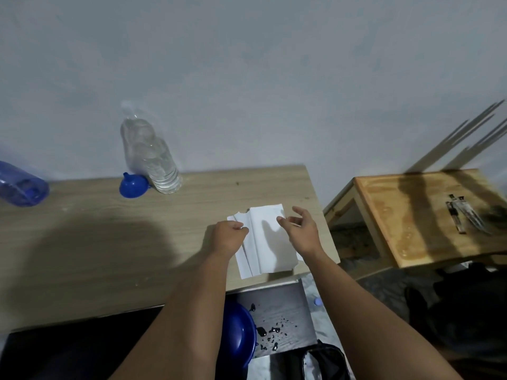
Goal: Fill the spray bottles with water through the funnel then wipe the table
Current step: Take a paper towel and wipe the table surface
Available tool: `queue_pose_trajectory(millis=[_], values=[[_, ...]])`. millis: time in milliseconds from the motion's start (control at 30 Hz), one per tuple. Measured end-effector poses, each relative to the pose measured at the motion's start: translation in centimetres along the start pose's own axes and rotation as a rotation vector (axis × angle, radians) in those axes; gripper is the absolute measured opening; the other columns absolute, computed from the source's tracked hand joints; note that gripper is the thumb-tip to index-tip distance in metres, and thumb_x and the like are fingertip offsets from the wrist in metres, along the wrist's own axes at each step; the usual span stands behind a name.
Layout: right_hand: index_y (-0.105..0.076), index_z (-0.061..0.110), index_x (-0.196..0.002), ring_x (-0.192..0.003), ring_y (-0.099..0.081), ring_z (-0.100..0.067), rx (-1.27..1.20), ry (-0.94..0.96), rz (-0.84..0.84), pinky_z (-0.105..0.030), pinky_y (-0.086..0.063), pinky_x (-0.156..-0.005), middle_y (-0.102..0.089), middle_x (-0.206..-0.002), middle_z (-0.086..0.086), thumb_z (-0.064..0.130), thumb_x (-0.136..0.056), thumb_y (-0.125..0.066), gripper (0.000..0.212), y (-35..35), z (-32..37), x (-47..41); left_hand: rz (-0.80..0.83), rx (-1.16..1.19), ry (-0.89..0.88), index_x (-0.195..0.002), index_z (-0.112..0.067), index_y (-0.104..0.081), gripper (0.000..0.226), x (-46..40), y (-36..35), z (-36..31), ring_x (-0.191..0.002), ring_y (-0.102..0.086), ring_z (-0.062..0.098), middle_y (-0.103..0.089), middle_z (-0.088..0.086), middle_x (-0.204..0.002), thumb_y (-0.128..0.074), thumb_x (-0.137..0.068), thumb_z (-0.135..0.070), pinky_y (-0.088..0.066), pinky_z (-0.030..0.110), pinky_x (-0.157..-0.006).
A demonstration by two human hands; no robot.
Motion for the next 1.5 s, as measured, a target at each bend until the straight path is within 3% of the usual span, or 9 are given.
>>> queue_pose_trajectory(millis=[100,333,467,567,800,900,1067,1300,1500], values=[[-0.053,0.026,-0.145,-0.116,-0.062,-0.021,0.003,-0.001,0.004,-0.050,-0.055,-0.105,-0.063,-0.128,-0.005,0.038,-0.091,-0.080,0.062,0.0,-0.1,-0.1,-0.041,0.051,-0.005,-0.120,-0.011,-0.076,0.030,0.2,0.2,-0.2,-0.084,-0.061,0.011,-0.076,0.003,-0.115,-0.068,-0.091,-0.015,-0.036,0.002,-0.045],[-0.061,0.023,-0.138,-0.111,-0.065,-0.018,-0.007,0.040,0.046,-0.031,-0.049,-0.094,-0.066,-0.124,-0.004,0.034,-0.092,-0.080,0.051,-0.8,1.3,0.6,-0.119,0.222,-0.045,-0.109,-0.014,-0.080,0.024,1.3,2.4,-1.0,-0.068,-0.061,0.001,-0.074,-0.007,-0.091,-0.071,-0.086,-0.015,-0.042,0.002,-0.054],[-0.064,0.022,-0.132,-0.107,-0.065,-0.014,0.002,0.050,0.060,-0.028,-0.048,-0.088,-0.068,-0.121,-0.004,0.033,-0.093,-0.079,0.044,-1.3,2.0,1.1,-0.076,0.367,-0.036,-0.100,-0.021,-0.082,0.024,1.6,3.4,-1.0,-0.076,-0.070,0.014,-0.078,-0.009,-0.082,-0.075,-0.077,-0.021,-0.062,0.033,-0.081],[-0.066,0.023,-0.128,-0.103,-0.066,-0.011,0.001,0.064,0.074,-0.025,-0.050,-0.080,-0.069,-0.116,-0.001,0.033,-0.094,-0.077,0.037,-1.7,3.0,1.7,-0.055,0.448,-0.071,-0.090,-0.027,-0.081,0.017,1.9,4.3,-1.5,-0.092,-0.075,0.016,-0.080,-0.010,-0.088,-0.075,-0.074,-0.023,-0.061,0.042,-0.092],[-0.067,0.021,-0.127,-0.111,-0.066,-0.021,-0.088,0.023,0.128,-0.047,-0.056,-0.102,-0.070,-0.119,-0.001,0.028,-0.098,-0.069,0.030,-3.1,5.2,2.8,0.054,0.656,-0.052,-0.098,-0.007,-0.078,0.014,3.0,5.9,-4.1,-0.096,-0.077,0.024,-0.080,0.011,-0.098,-0.078,-0.086,-0.013,-0.062,0.036,-0.086],[-0.062,0.026,-0.134,-0.124,-0.060,-0.023,-0.166,-0.088,0.225,-0.045,-0.052,-0.094,-0.065,-0.132,-0.002,0.038,-0.101,-0.064,0.036,-4.1,5.8,3.7,0.119,0.729,-0.070,-0.103,0.003,-0.075,0.021,4.0,6.9,-5.6,-0.089,-0.075,0.028,-0.077,0.017,-0.100,-0.074,-0.087,-0.011,-0.061,0.034,-0.074],[-0.062,0.031,-0.131,-0.123,-0.061,-0.025,-0.184,-0.265,0.455,-0.057,-0.044,-0.109,-0.068,-0.129,-0.002,0.061,-0.091,-0.063,0.050,-7.5,6.0,5.2,0.160,0.849,-0.113,-0.098,-0.001,-0.072,0.014,5.3,9.3,-6.5,-0.082,-0.072,0.029,-0.071,0.014,-0.091,-0.074,-0.086,-0.008,-0.060,0.037,-0.071],[-0.067,0.010,-0.131,-0.102,-0.074,-0.032,-0.354,-0.128,0.501,-0.043,-0.057,-0.084,-0.078,-0.119,-0.010,0.029,-0.096,-0.069,0.040,-11.6,9.0,7.1,0.015,0.826,-0.080,-0.109,0.000,-0.071,0.030,5.1,14.3,-2.3,-0.093,-0.077,0.026,-0.079,0.014,-0.103,-0.080,-0.085,-0.015,-0.061,0.040,-0.086],[-0.053,0.029,-0.133,-0.089,-0.067,-0.028,-0.353,-0.038,0.443,-0.039,-0.054,-0.075,-0.074,-0.114,-0.010,0.008,-0.097,-0.060,0.042,-15.8,12.0,9.2,-0.147,0.885,-0.012,-0.111,-0.010,-0.072,0.032,5.4,20.3,3.3,-0.092,-0.077,0.017,-0.080,0.004,-0.100,-0.083,-0.082,-0.018,-0.062,0.037,-0.083]])
Point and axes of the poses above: each hand's wrist, its own x-axis away from the middle knuckle, its own y-axis out of the back of the hand, z = x × y, the point moved 6 cm from there along -x, towards the middle knuckle
